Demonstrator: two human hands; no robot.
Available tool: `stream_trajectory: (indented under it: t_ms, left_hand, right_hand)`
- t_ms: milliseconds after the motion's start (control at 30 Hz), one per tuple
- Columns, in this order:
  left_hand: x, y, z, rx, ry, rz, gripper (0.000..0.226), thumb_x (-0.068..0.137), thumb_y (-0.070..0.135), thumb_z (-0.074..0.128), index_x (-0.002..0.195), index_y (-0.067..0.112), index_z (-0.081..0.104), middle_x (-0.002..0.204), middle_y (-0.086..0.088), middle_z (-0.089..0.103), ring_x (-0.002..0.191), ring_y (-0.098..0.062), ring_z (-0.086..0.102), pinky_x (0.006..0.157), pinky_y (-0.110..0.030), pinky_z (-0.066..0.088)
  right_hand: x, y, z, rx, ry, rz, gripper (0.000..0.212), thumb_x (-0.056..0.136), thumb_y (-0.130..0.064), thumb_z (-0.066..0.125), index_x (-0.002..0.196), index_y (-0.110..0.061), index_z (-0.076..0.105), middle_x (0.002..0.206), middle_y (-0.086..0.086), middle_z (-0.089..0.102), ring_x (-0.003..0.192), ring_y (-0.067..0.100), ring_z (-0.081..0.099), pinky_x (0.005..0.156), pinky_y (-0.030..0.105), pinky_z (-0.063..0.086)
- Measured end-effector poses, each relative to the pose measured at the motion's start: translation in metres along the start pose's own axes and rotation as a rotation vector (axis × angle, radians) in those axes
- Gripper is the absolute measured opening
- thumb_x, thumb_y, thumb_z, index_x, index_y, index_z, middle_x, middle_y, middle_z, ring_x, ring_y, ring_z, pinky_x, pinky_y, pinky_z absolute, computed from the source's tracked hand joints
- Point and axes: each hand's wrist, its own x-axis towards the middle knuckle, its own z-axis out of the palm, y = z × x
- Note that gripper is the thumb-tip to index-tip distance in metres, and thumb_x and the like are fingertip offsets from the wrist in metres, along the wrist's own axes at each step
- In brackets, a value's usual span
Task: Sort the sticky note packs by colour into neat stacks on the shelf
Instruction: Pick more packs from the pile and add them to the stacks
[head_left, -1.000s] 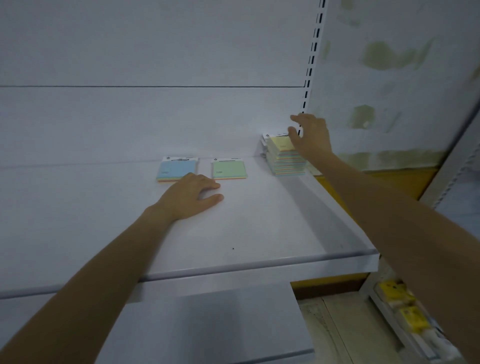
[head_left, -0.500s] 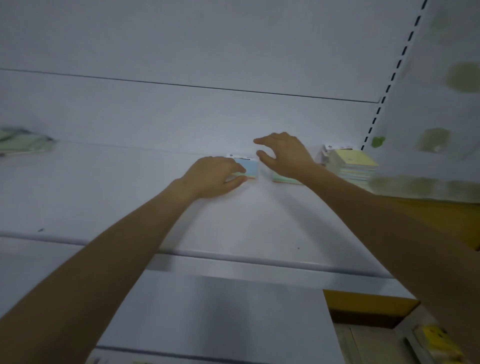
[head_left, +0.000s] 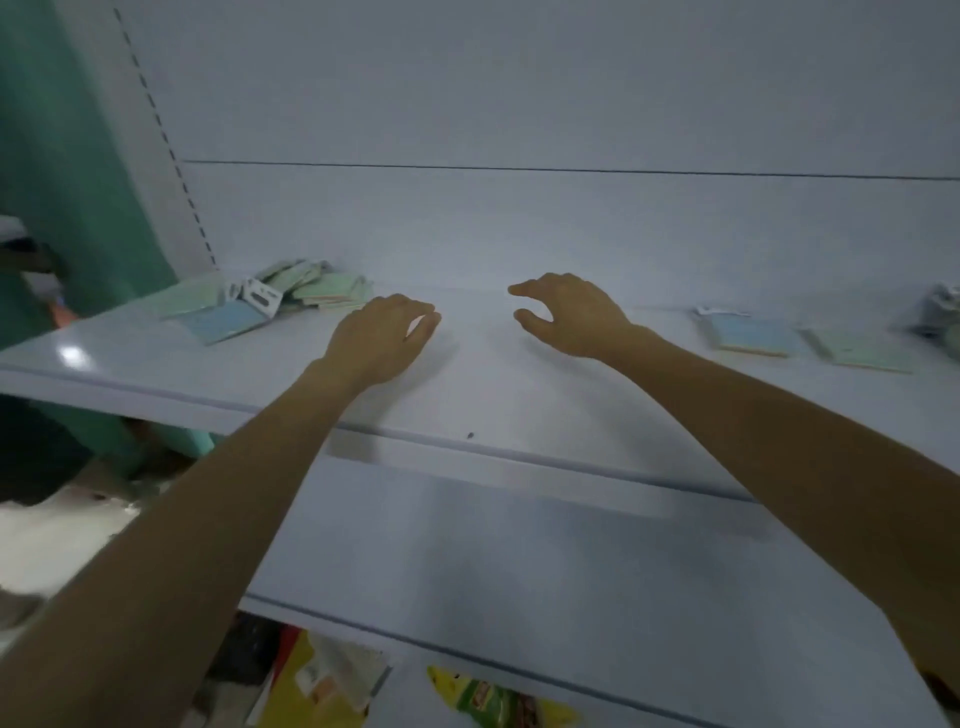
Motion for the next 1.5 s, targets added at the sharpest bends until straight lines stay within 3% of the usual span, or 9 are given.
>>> stream_trajectory:
  t_ms: [433,633,767,867,967,1033,1233,1400,1500]
  left_hand:
    - [0.027,-0.191,-0.023,0.039,0.070,-0.195,0.038,0.095,0.028,0.043,0.130,0.016,0.051,0.135,-0.010,0.052,0.127,-0.029,0.045,0.105,-0.041,0.038]
    - [0.080,-0.222,-0.016,0.033,0.054,-0.068,0.037,0.095,0.026,0.042,0.131,0.017,0.049,0.133,-0.008,0.053,0.123,-0.028,0.046,0.104,-0.037,0.036]
    - [0.110,-0.226,-0.010,0.032,-0.013,0.012,0.039,0.096,0.028,0.040,0.134,0.019,0.045,0.139,-0.004,0.048,0.127,-0.025,0.042,0.106,-0.035,0.035]
    - [0.128,-0.232,-0.006,0.036,-0.043,0.051,0.040,0.096,0.030,0.038,0.135,0.020,0.044,0.141,-0.002,0.046,0.129,-0.024,0.041,0.105,-0.035,0.034]
    - [0.139,-0.240,-0.005,0.022,-0.046,0.089,0.040,0.096,0.031,0.038,0.135,0.021,0.044,0.141,-0.002,0.046,0.129,-0.024,0.041,0.104,-0.036,0.035]
    - [0.145,-0.243,-0.005,-0.004,-0.060,0.110,0.040,0.097,0.033,0.037,0.135,0.022,0.044,0.141,-0.002,0.045,0.130,-0.024,0.040,0.103,-0.037,0.035]
    - [0.153,-0.237,-0.008,-0.033,-0.175,0.241,0.044,0.094,0.040,0.036,0.131,0.021,0.047,0.141,-0.004,0.046,0.128,-0.025,0.041,0.102,-0.039,0.036]
    - [0.163,-0.227,0.005,0.147,-0.374,0.324,0.050,0.093,0.045,0.040,0.137,0.021,0.042,0.143,-0.006,0.045,0.133,-0.026,0.037,0.109,-0.041,0.033]
    - [0.165,-0.225,0.014,0.223,-0.404,0.348,0.051,0.093,0.051,0.033,0.133,0.024,0.046,0.143,-0.004,0.045,0.140,-0.024,0.027,0.115,-0.047,0.015]
  right_hand:
    - [0.166,-0.124,0.093,0.263,-0.076,-0.083,0.041,0.093,-0.038,0.042,0.131,-0.025,0.044,0.127,0.010,0.053,0.116,0.026,0.051,0.099,0.037,0.040]
    - [0.225,-0.128,0.120,0.428,-0.037,0.088,0.045,0.090,-0.042,0.047,0.131,-0.022,0.045,0.132,0.008,0.053,0.120,0.025,0.050,0.101,0.035,0.037]
    - [0.246,-0.138,0.130,0.501,-0.112,0.254,0.062,0.085,-0.052,0.050,0.136,-0.018,0.037,0.139,0.008,0.047,0.128,0.026,0.043,0.103,0.034,0.034]
    - [0.254,-0.144,0.134,0.494,-0.124,0.306,0.067,0.083,-0.047,0.058,0.137,-0.014,0.034,0.142,0.009,0.043,0.129,0.027,0.041,0.103,0.033,0.034]
    - [0.255,-0.140,0.131,0.652,-0.074,0.385,0.058,0.085,-0.030,0.061,0.134,-0.011,0.039,0.127,0.014,0.056,0.097,0.023,0.057,0.073,0.019,0.046]
    - [0.249,-0.135,0.128,0.753,-0.024,0.457,0.053,0.085,-0.021,0.062,0.133,-0.010,0.041,0.112,0.011,0.058,0.083,0.020,0.055,0.057,0.012,0.042]
    - [0.226,-0.123,0.121,0.947,0.167,0.552,0.044,0.083,-0.002,0.059,0.125,-0.011,0.049,0.094,0.006,0.053,0.087,0.023,0.053,0.051,0.016,0.047]
    - [0.200,-0.114,0.113,0.941,0.378,0.555,0.040,0.085,0.000,0.053,0.122,-0.016,0.050,0.108,0.006,0.049,0.090,0.021,0.055,0.060,0.021,0.052]
    - [0.187,-0.108,0.115,0.920,0.430,0.564,0.041,0.086,0.001,0.048,0.123,-0.018,0.050,0.111,0.004,0.047,0.090,0.019,0.054,0.058,0.017,0.052]
